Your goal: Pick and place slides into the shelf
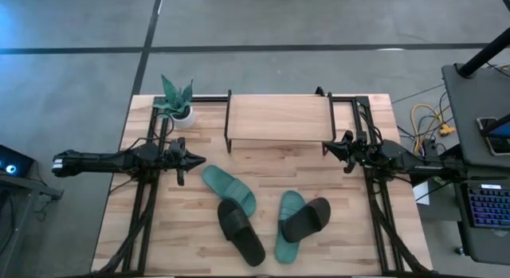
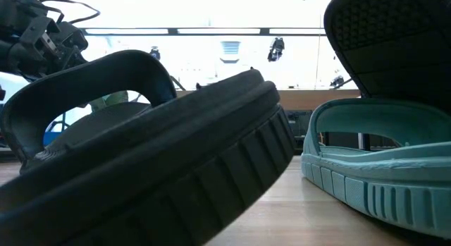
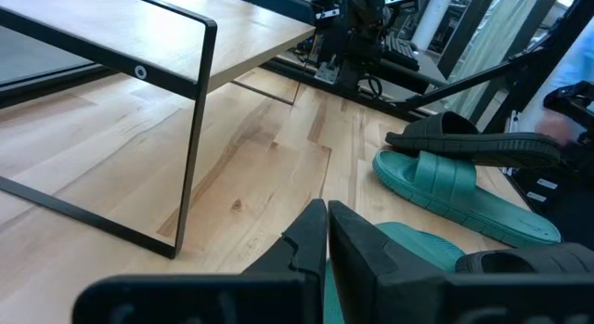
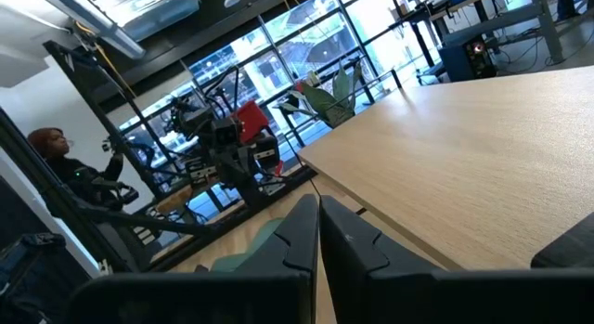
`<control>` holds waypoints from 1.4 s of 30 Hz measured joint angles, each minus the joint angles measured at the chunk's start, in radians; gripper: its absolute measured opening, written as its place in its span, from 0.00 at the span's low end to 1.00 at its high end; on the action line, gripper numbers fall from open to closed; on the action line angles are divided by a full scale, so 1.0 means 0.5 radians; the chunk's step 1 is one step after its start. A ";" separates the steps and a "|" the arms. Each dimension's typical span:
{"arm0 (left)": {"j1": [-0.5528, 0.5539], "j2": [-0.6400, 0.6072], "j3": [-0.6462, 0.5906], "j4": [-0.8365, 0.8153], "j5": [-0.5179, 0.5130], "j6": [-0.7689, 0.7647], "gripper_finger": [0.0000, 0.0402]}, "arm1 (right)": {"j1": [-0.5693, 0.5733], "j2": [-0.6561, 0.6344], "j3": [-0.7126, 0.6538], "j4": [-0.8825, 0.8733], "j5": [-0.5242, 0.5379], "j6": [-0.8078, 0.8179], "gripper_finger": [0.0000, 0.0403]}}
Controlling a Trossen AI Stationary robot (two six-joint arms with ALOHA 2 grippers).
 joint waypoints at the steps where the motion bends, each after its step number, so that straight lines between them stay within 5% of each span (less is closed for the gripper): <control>1: 0.000 -0.001 0.000 0.000 0.000 0.000 0.00 | 0.000 0.000 0.000 0.000 0.000 0.000 0.02; 28: 0.000 -0.001 0.000 0.000 0.000 0.000 0.00 | 0.000 0.000 0.000 0.001 0.002 0.000 0.02; 33: 0.000 0.000 0.000 0.000 -0.001 0.000 0.00 | -0.001 0.008 0.001 0.072 0.312 0.000 0.02; 37: 0.000 -0.001 0.000 0.000 0.000 0.000 0.00 | 0.000 0.008 0.001 0.082 0.351 0.004 0.02; 42: 0.000 -0.001 0.000 0.000 0.000 0.000 0.00 | 0.000 0.018 0.002 0.102 0.351 0.621 0.02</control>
